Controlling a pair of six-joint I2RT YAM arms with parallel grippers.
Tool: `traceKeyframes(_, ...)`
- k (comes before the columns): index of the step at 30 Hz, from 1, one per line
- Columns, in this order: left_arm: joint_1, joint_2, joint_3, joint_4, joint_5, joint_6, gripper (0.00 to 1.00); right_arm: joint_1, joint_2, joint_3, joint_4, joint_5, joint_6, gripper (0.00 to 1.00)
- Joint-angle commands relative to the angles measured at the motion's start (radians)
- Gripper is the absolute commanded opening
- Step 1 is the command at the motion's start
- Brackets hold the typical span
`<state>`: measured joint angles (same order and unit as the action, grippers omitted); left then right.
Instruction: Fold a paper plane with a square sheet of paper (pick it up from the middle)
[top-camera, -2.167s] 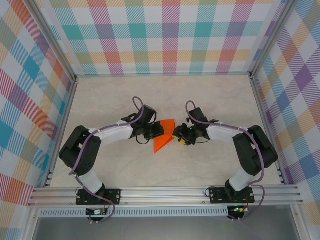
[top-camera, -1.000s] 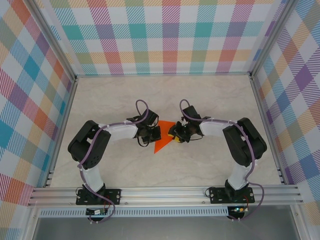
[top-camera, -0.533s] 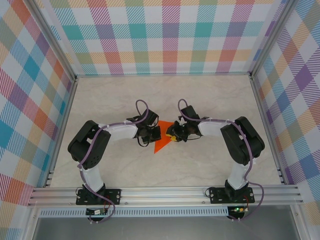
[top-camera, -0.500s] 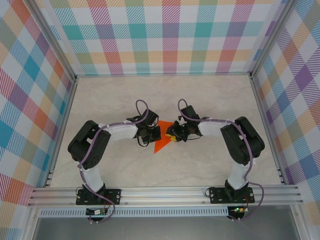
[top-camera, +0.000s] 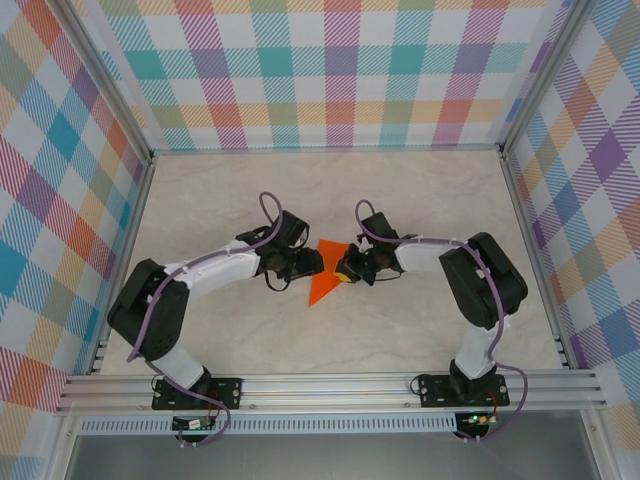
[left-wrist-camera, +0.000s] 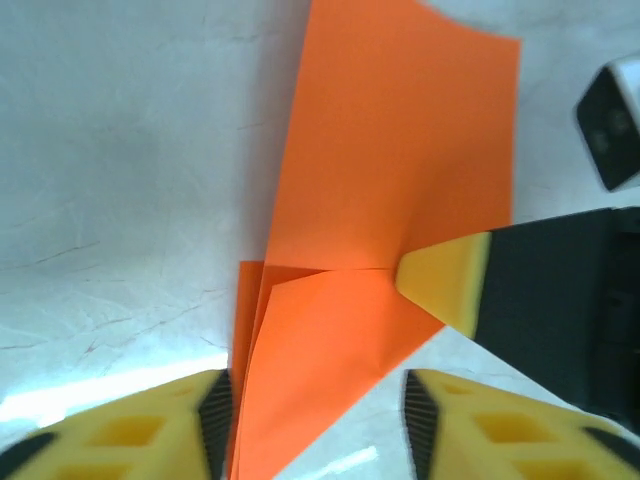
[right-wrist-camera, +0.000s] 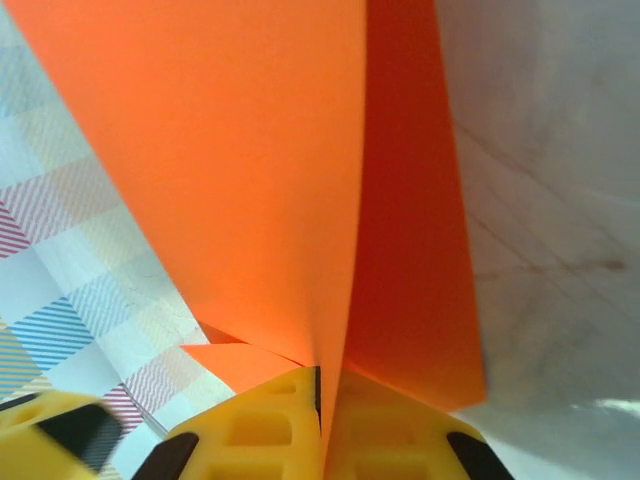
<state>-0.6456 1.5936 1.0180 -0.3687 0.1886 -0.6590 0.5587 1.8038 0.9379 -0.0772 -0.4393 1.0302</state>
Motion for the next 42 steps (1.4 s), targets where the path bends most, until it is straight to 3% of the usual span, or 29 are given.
traceKeyframes(1,0.003,-0.082,-0.002,-0.049,-0.015,0.029,0.61,0.007,-0.103,0.025,-0.104,0.06,-0.029,0.0)
traceKeyframes(5,0.002,-0.164,-0.049,0.001,0.01,0.057,0.74,0.007,-0.178,0.038,-0.199,0.114,-0.024,0.0)
traceKeyframes(13,-0.008,-0.248,-0.134,0.122,0.057,0.11,0.9,0.033,-0.248,0.104,-0.345,0.216,0.0,0.0)
traceKeyframes(21,-0.055,-0.258,-0.198,0.222,0.04,0.208,0.91,0.05,-0.209,0.117,-0.284,0.212,0.126,0.0)
traceKeyframes(32,-0.058,-0.393,-0.352,0.35,-0.088,0.22,0.9,0.088,-0.091,0.305,-0.358,0.185,0.093,0.0)
traceKeyframes(42,-0.061,-0.413,-0.386,0.388,-0.045,0.272,0.89,0.162,-0.102,0.434,-0.637,0.462,0.081,0.0)
